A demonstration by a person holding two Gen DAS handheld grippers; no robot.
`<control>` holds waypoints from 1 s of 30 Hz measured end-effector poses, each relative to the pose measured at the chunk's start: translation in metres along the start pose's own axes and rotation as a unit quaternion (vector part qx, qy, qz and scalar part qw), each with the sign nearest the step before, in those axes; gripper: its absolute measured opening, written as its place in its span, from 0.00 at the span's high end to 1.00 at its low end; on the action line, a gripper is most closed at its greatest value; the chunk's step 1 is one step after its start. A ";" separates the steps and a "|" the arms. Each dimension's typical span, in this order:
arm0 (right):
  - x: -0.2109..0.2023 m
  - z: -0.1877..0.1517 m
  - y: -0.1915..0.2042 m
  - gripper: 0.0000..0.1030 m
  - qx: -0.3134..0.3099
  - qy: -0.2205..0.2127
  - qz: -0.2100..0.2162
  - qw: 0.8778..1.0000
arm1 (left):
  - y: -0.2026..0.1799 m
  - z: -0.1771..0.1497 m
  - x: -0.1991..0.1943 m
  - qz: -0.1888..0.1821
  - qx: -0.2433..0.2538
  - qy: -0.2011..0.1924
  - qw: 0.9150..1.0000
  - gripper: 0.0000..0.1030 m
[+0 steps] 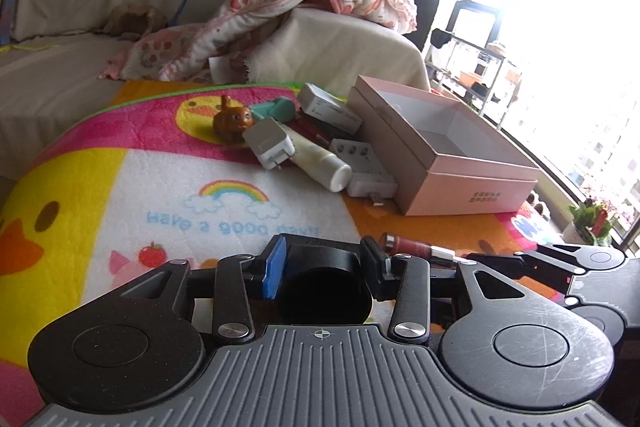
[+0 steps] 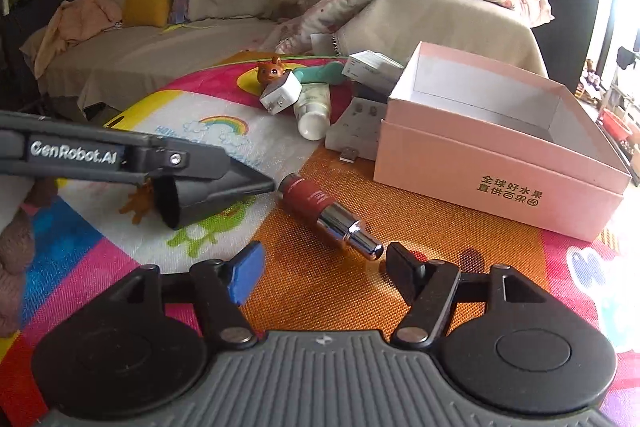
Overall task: Organize rigid objects
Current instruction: 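Grasp the red lipstick with the right tool while the left tool carries the lens hood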
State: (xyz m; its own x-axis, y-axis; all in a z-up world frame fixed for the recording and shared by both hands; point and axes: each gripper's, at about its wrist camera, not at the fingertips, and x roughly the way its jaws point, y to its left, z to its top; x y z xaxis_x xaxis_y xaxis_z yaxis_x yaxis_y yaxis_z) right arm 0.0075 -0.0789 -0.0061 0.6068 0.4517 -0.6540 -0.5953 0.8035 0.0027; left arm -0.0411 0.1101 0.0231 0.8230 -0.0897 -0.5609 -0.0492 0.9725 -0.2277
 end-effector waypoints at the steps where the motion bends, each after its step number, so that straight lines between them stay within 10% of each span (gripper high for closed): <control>1: 0.002 0.001 0.000 0.30 0.020 0.005 -0.006 1.000 | 0.001 -0.001 -0.002 0.011 0.002 -0.005 1.000 0.56; 11: 0.005 0.007 0.006 0.27 -0.012 0.008 -0.043 0.999 | 0.010 -0.007 -0.011 0.022 0.001 -0.019 1.000 0.56; 17: 0.009 0.012 -0.038 0.28 -0.022 -0.009 -0.195 0.981 | 0.009 -0.009 -0.010 0.021 -0.004 -0.023 0.999 0.55; 24: -0.006 0.010 -0.028 0.28 0.001 -0.016 -0.050 0.999 | 0.009 -0.009 -0.008 0.022 -0.004 -0.021 1.000 0.54; 30: 0.011 0.023 0.008 0.28 -0.057 -0.011 -0.036 0.998 | 0.006 -0.011 -0.009 0.025 0.003 -0.026 0.999 0.54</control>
State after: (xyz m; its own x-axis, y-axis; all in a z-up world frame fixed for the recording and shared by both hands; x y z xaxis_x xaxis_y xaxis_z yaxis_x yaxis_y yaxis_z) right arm 0.0216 -0.0588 0.0045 0.6609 0.4029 -0.6331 -0.6041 0.7861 -0.1304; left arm -0.0551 0.1145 0.0180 0.8477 -0.0300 -0.5297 -0.0873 0.9769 -0.1951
